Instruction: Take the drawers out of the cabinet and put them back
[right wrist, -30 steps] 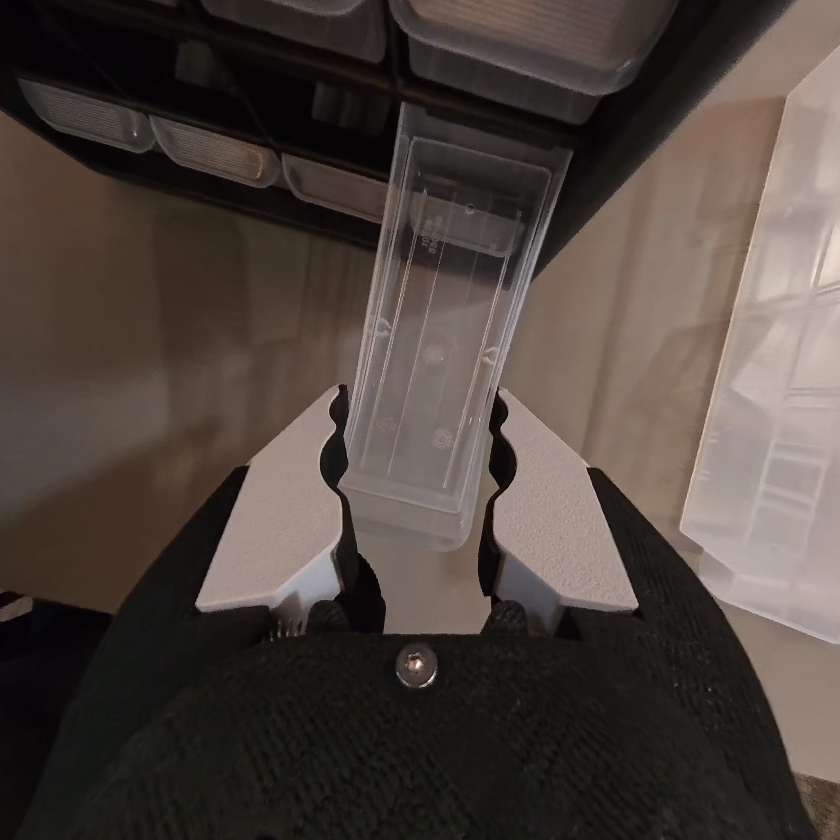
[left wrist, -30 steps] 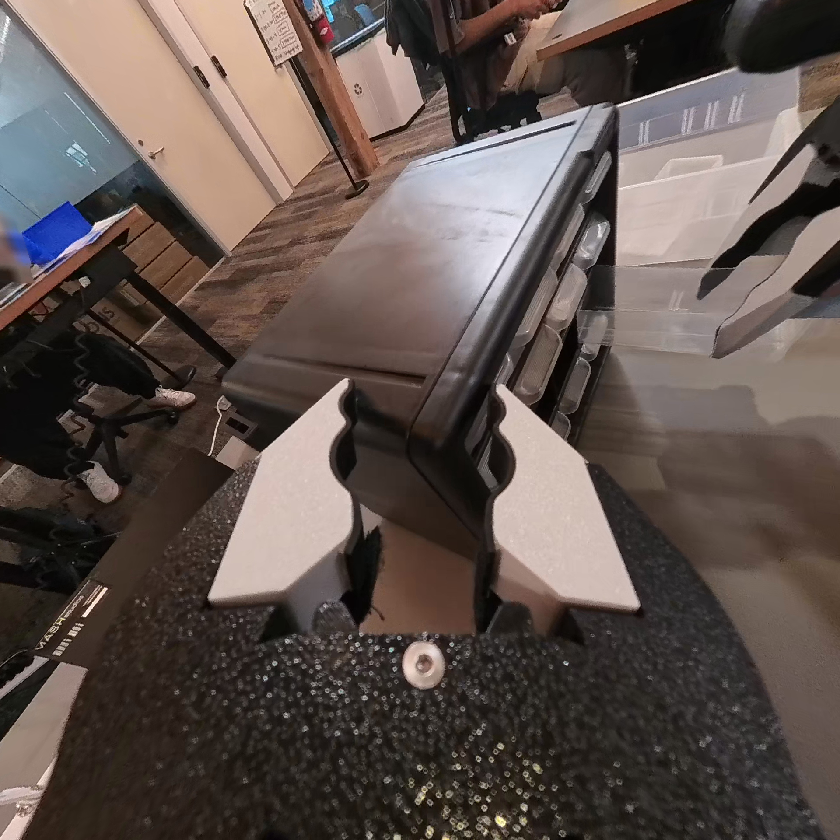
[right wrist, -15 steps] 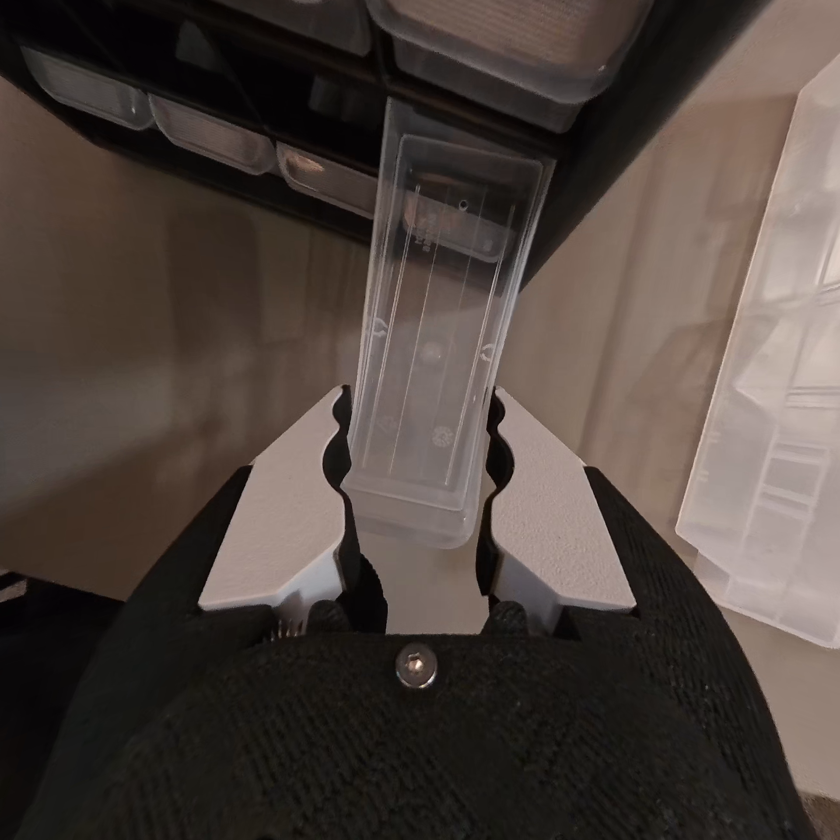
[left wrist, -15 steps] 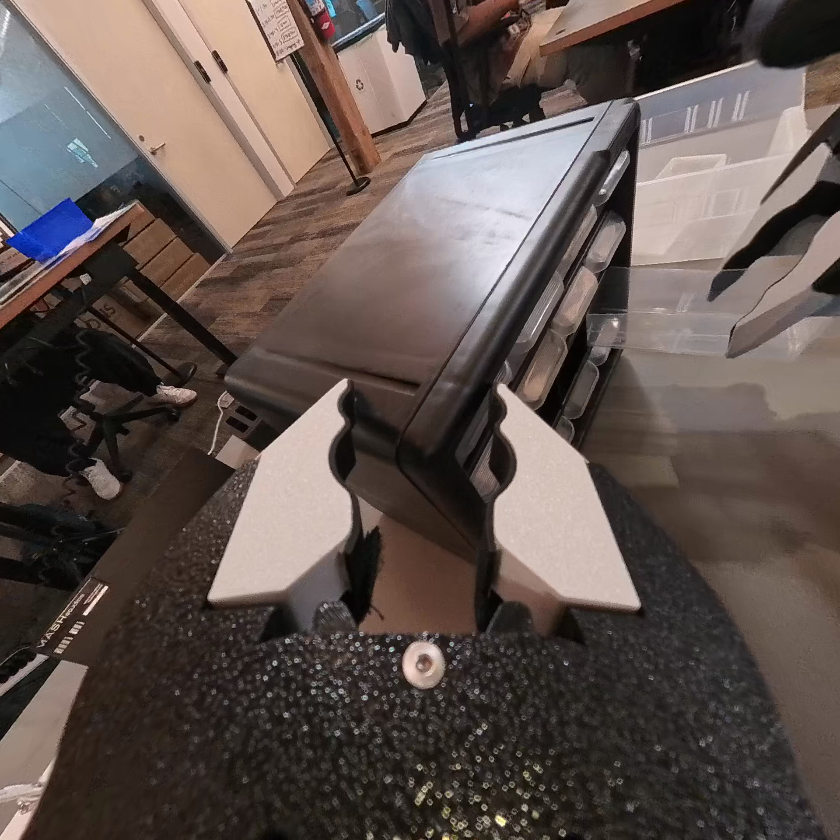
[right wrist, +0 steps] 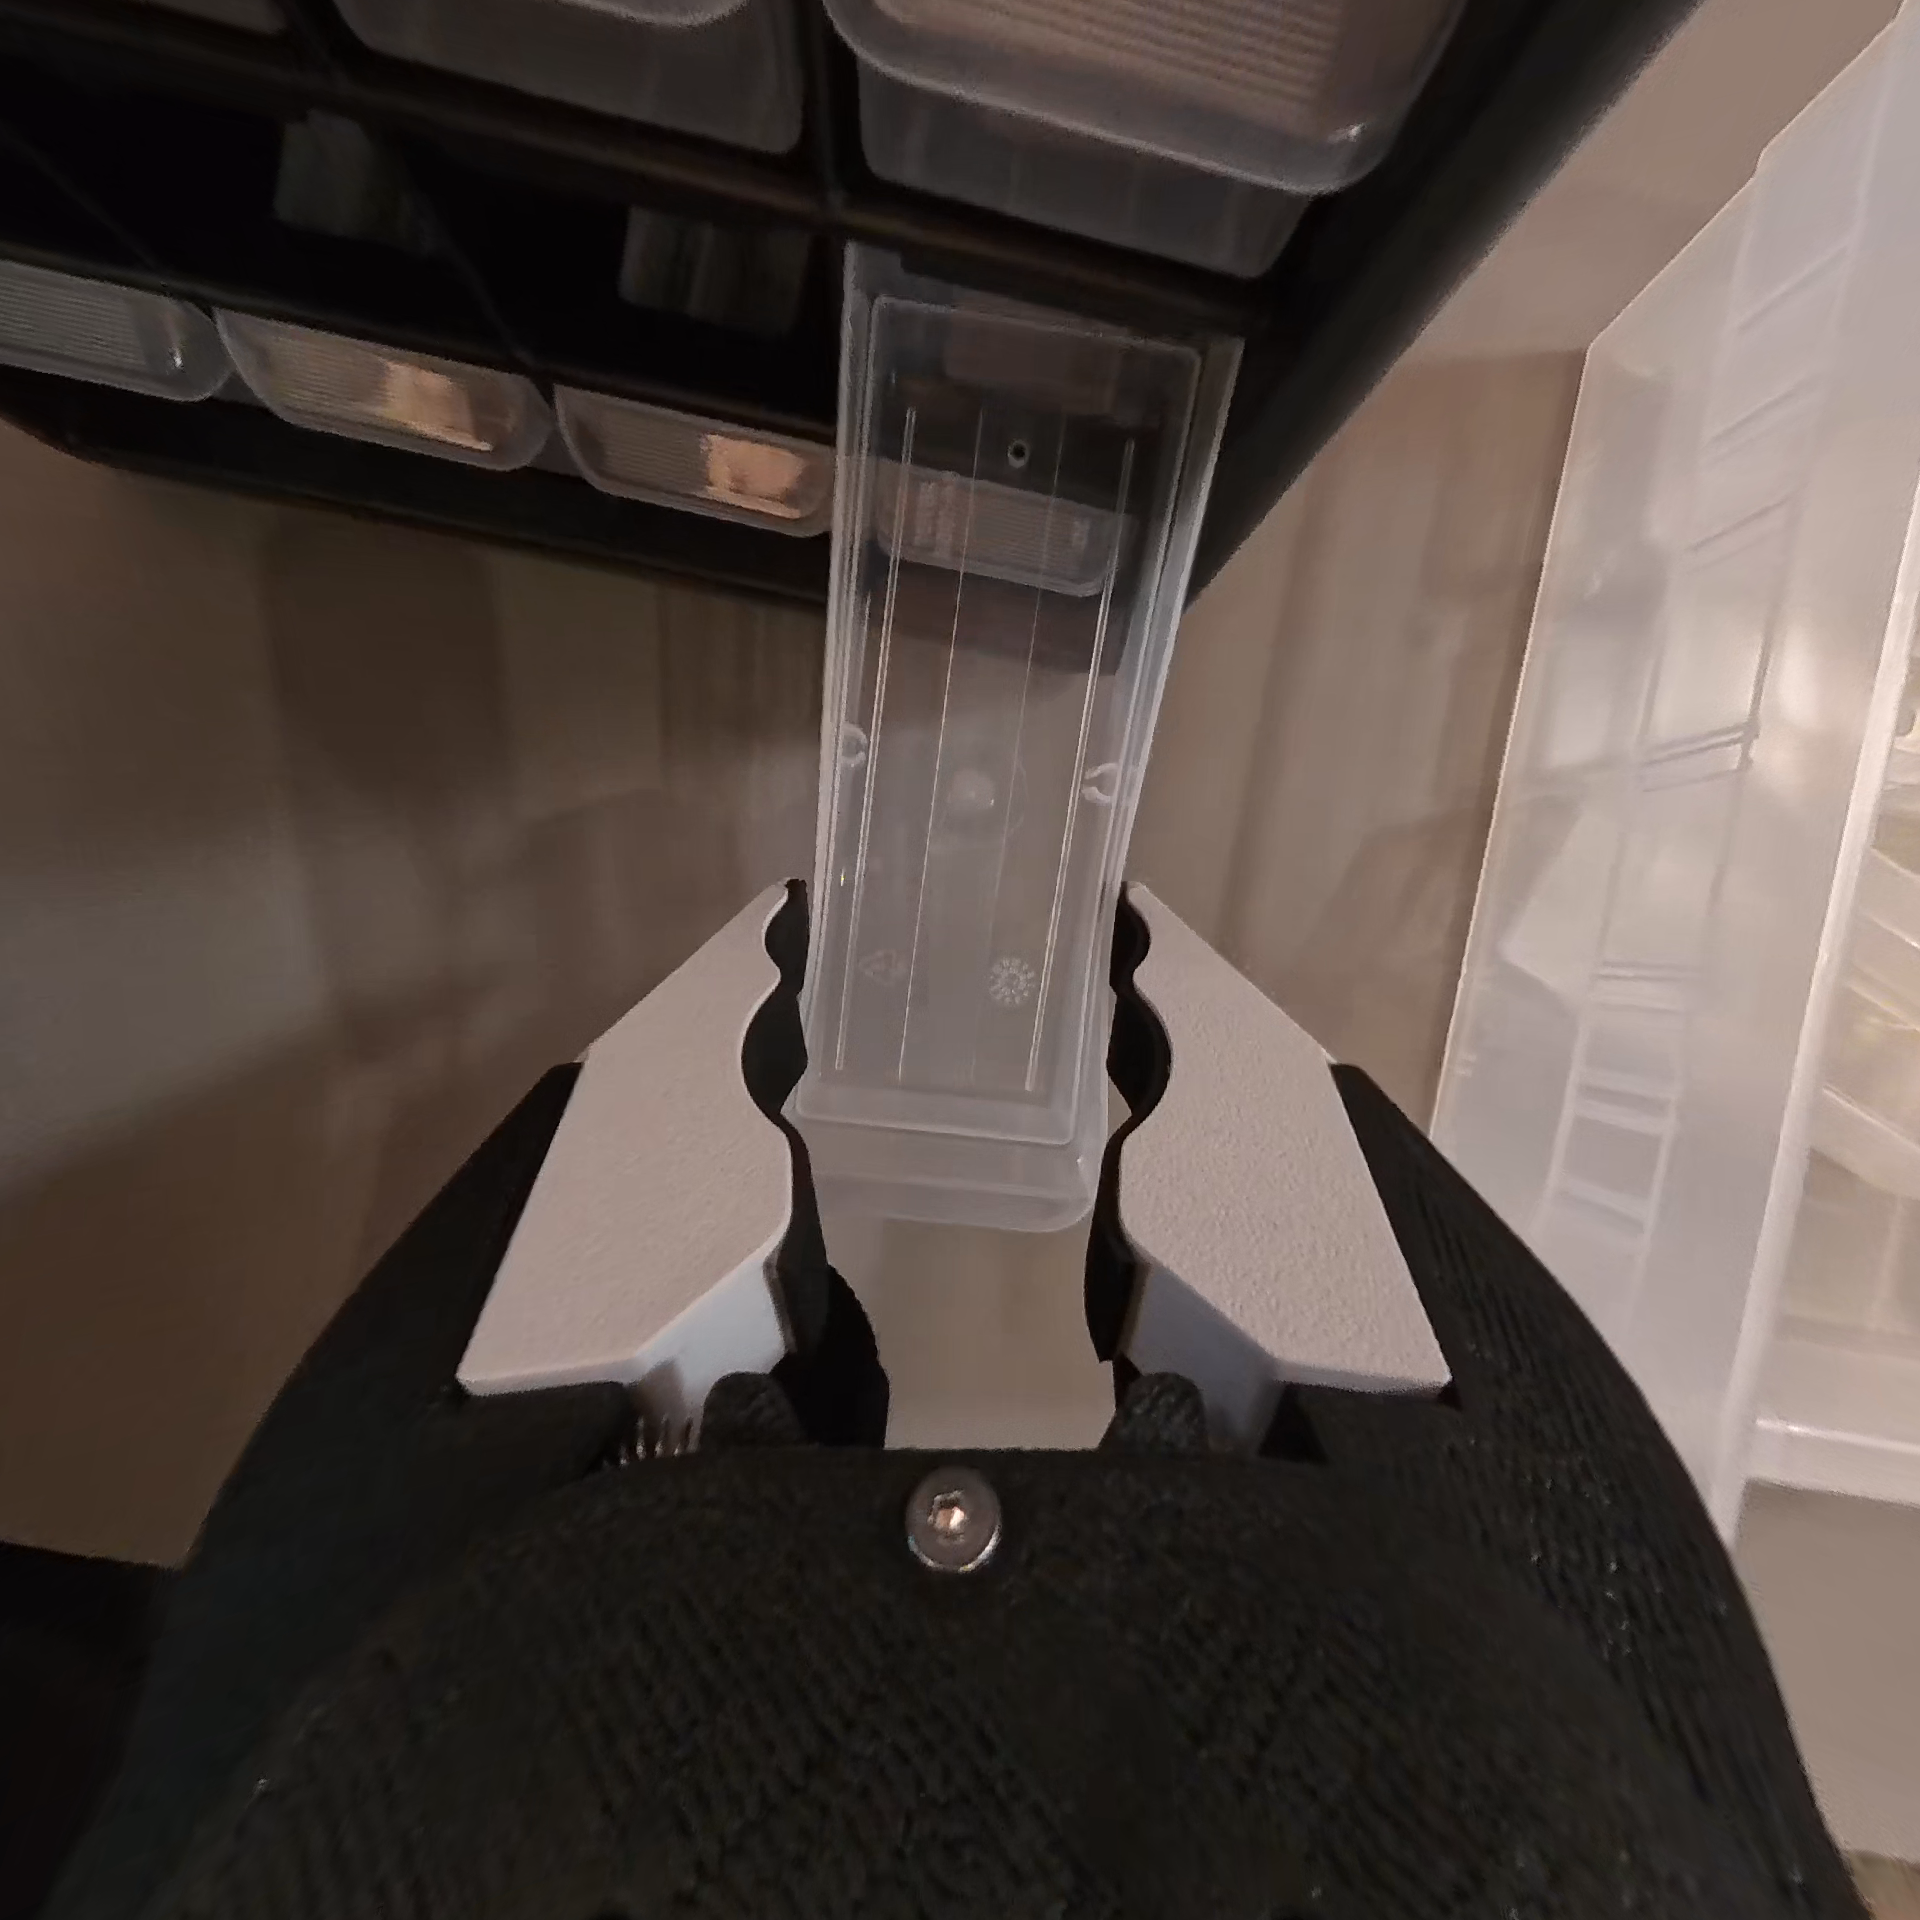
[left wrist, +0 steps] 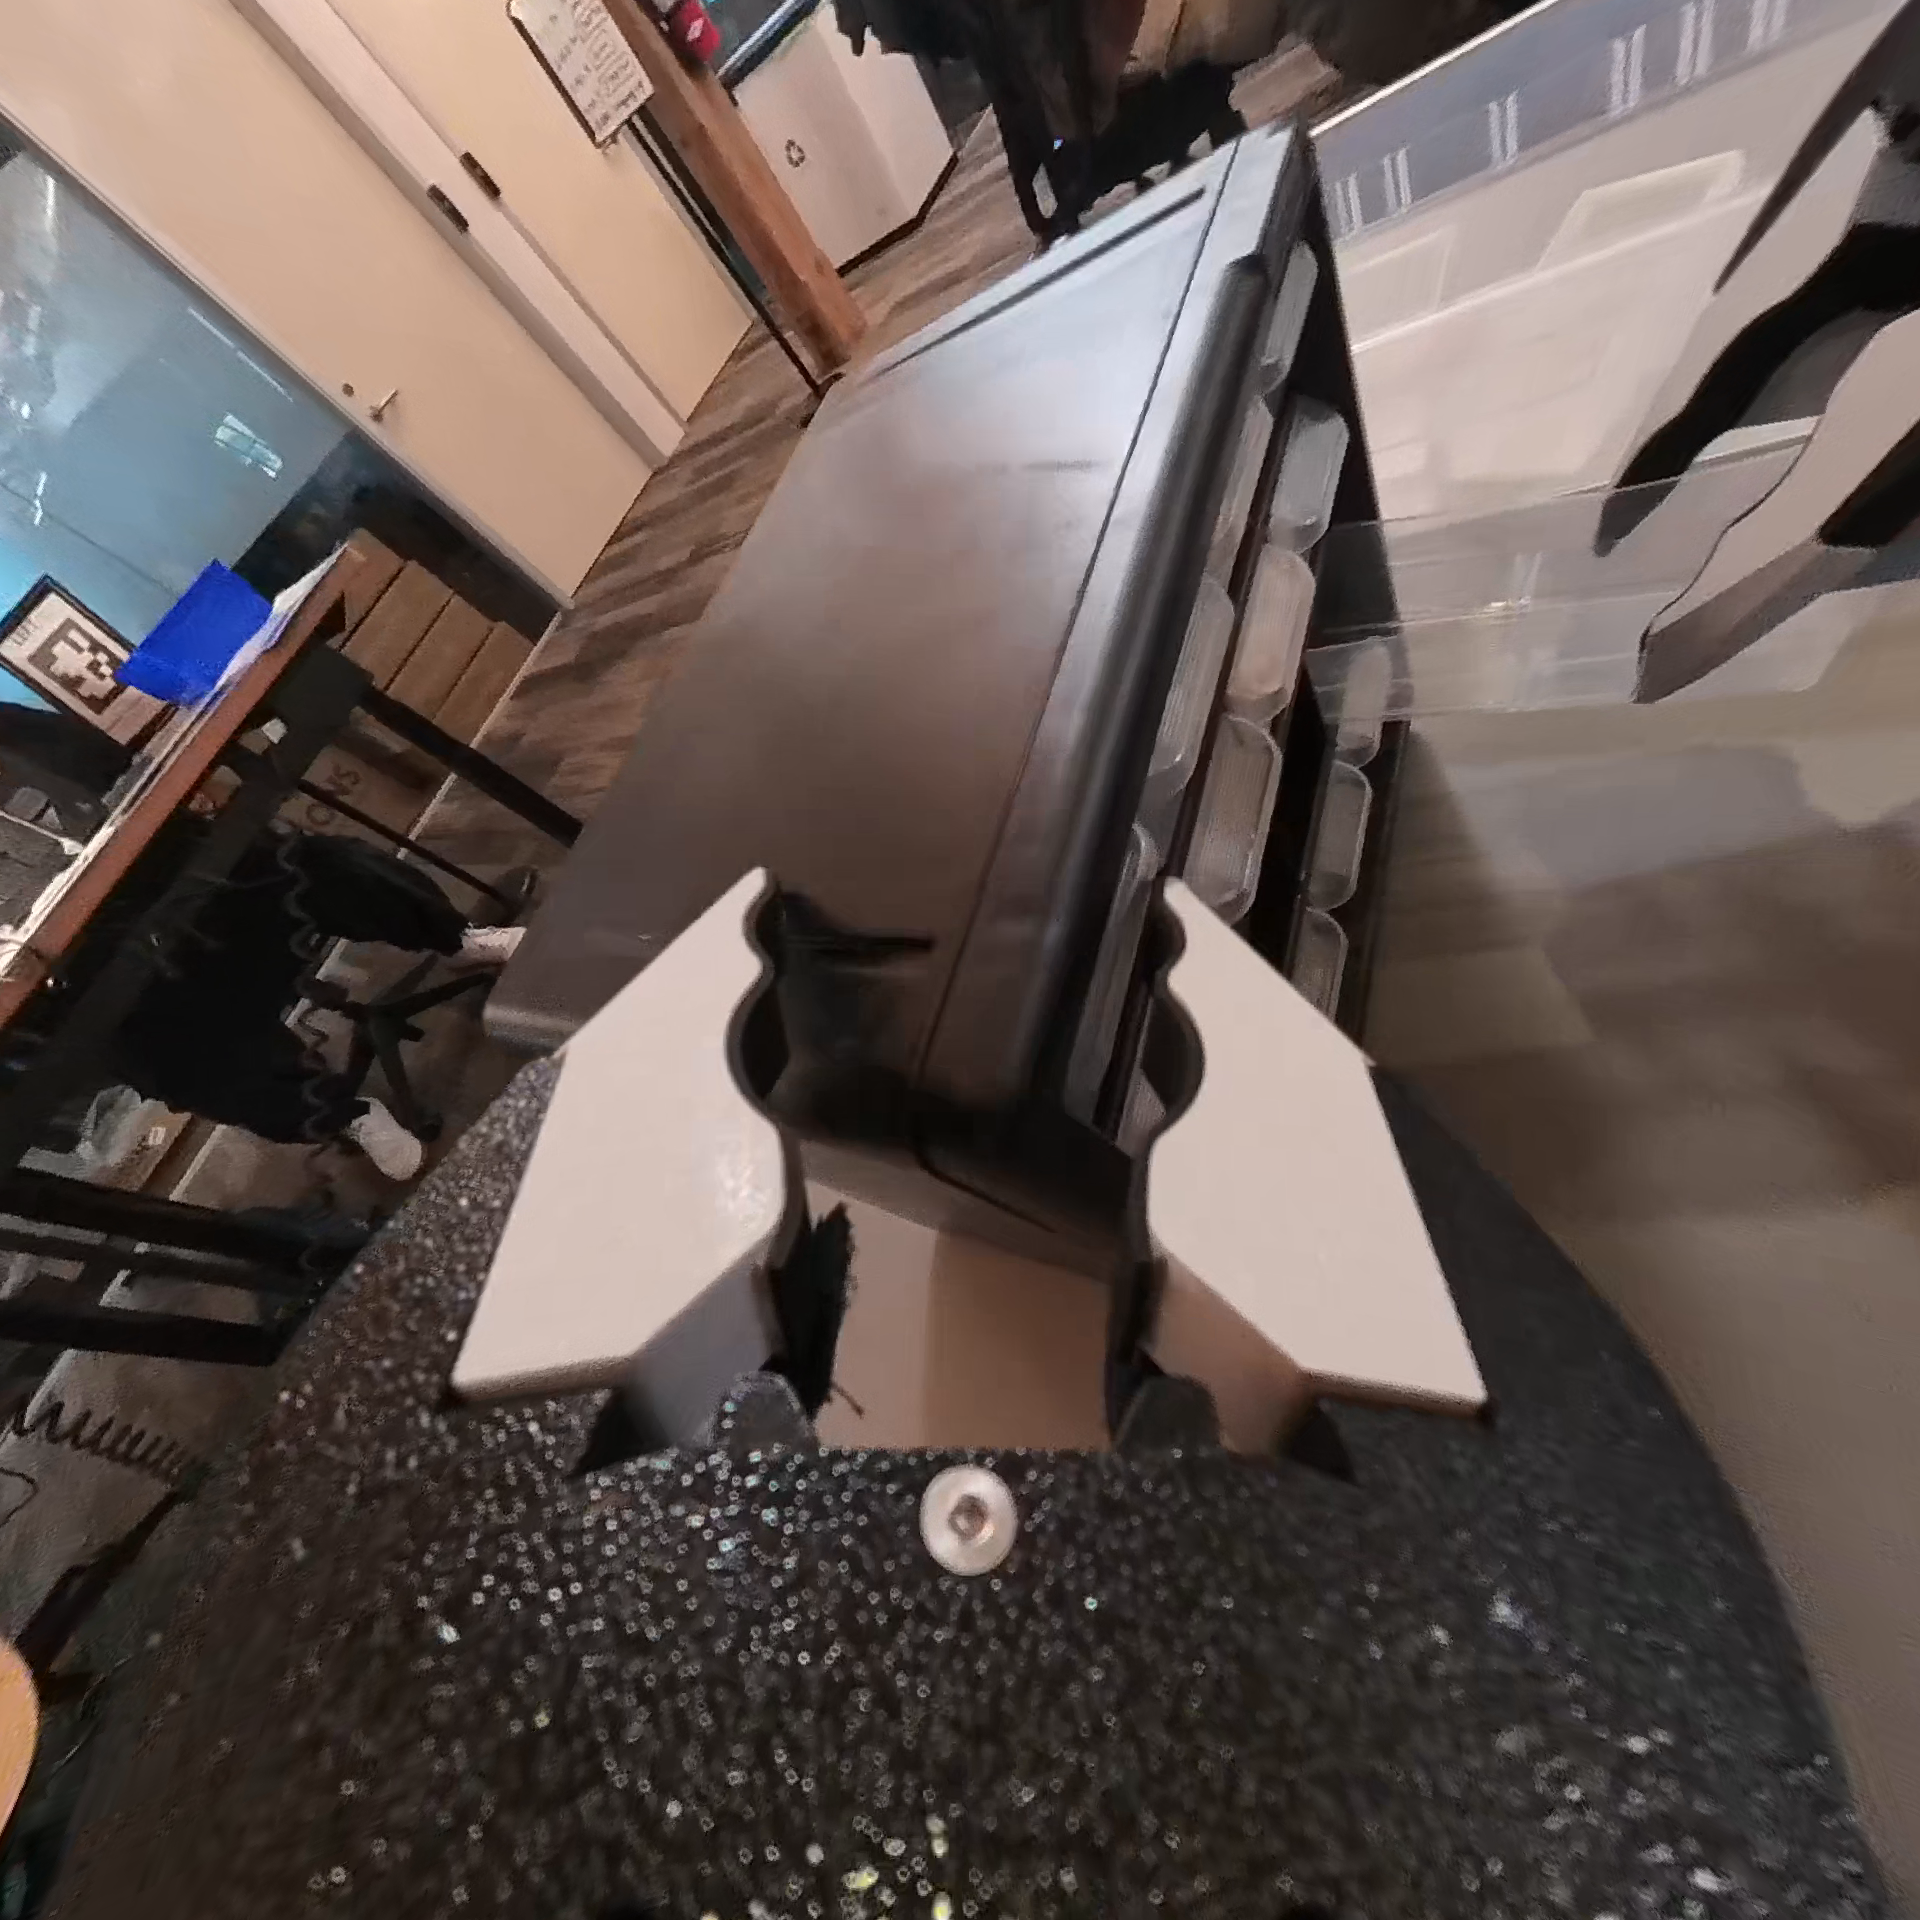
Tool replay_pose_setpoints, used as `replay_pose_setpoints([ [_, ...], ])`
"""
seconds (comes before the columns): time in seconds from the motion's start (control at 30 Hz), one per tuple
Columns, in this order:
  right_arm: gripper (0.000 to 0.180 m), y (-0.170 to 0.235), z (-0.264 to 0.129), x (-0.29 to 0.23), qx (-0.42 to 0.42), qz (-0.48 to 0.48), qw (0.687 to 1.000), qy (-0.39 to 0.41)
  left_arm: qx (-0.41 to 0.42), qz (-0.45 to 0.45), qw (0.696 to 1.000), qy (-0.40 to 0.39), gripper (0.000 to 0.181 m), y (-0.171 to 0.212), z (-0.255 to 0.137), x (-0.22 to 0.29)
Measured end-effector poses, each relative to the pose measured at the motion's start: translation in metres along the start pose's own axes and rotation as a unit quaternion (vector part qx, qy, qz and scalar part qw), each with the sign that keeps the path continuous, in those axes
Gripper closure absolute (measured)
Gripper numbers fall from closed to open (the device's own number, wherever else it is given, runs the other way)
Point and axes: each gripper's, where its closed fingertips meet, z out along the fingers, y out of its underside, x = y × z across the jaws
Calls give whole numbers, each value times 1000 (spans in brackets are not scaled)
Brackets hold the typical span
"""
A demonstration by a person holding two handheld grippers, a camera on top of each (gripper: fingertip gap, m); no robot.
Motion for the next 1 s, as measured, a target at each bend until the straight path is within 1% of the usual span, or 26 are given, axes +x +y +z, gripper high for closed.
replay_pose_setpoints([
  [0.1, 122, 3, -4, -7, -11, 28, 999, -11, 2, -20, 1000, 5, 113, -1, 1, 0],
  [0.23, 122, -1, -12, -12, -21, 50, 998, -27, -19, -23, 1000, -4, 114, 0, 2, 1],
  [0.4, 121, 0, -10, -16, -29, 30, 999, 7, -32, -22, 999, -11, 113, 0, 2, 1],
  [0.53, 122, 1, -16, -6, -20, 50, 998, -15, -29, -21, 999, -11, 115, 0, 3, 2],
  [0.6, 123, 0, -19, -7, -20, 41, 999, -2, -31, -20, 999, -13, 115, -1, 4, 2],
  [0.63, 123, 5, -20, -12, -37, 26, 999, 4, -33, -19, 999, -14, 115, -1, 4, 2],
  [0.7, 123, 12, -19, -36, -59, -7, 998, -36, -36, -20, 999, -18, 115, -1, 6, 2],
  [0.77, 123, 17, -21, -38, -68, -21, 997, -31, -38, -19, 999, -22, 115, -2, 7, 2],
  [0.87, 122, 19, -41, -21, -49, -21, 998, -22, -30, -18, 999, -19, 115, -3, 7, 2],
  [0.93, 122, 21, -67, 1, -29, -21, 999, -9, -24, -18, 999, -16, 115, -3, 7, 2],
  [1.0, 122, 22, -101, 40, -4, -25, 999, 35, -22, -16, 1000, -15, 115, -3, 7, 2],
])
